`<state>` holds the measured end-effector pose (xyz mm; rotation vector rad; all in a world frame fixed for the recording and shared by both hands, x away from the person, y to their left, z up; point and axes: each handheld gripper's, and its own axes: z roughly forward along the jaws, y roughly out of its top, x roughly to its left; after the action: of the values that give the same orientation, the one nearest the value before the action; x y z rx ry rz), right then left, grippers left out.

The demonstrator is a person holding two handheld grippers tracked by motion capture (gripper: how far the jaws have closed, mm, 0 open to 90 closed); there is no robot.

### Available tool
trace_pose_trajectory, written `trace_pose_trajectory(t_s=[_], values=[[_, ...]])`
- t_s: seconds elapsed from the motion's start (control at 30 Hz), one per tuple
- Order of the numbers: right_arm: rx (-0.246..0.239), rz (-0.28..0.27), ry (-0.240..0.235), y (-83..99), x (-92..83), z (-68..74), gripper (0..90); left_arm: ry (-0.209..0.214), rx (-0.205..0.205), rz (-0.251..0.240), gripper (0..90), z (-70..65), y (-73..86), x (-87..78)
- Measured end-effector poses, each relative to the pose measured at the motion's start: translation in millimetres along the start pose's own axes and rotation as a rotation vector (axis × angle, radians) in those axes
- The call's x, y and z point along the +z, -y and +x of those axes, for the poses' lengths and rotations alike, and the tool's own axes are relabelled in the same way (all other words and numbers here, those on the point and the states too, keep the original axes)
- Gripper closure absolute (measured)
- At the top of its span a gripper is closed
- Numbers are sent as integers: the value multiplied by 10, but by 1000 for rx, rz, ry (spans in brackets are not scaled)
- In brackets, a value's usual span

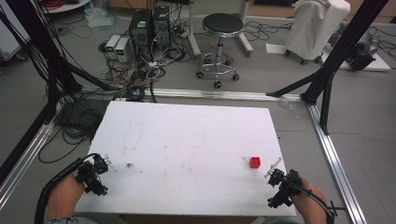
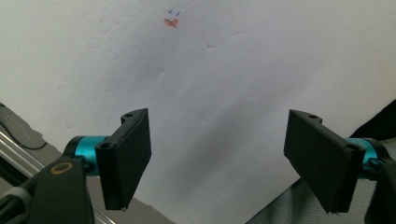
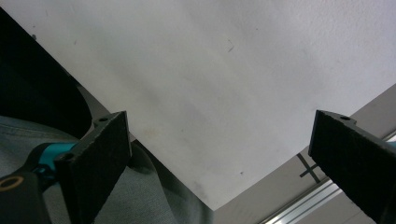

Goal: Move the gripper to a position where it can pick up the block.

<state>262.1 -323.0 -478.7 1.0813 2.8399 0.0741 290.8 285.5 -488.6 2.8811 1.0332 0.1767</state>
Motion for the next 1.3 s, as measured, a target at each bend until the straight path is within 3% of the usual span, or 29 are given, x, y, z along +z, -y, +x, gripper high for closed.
trace_pose_trajectory(t_s=[1.3], values=[[0,-5,-4,26,-18,9,51,3,3,-15,232,-15,-13,-33]])
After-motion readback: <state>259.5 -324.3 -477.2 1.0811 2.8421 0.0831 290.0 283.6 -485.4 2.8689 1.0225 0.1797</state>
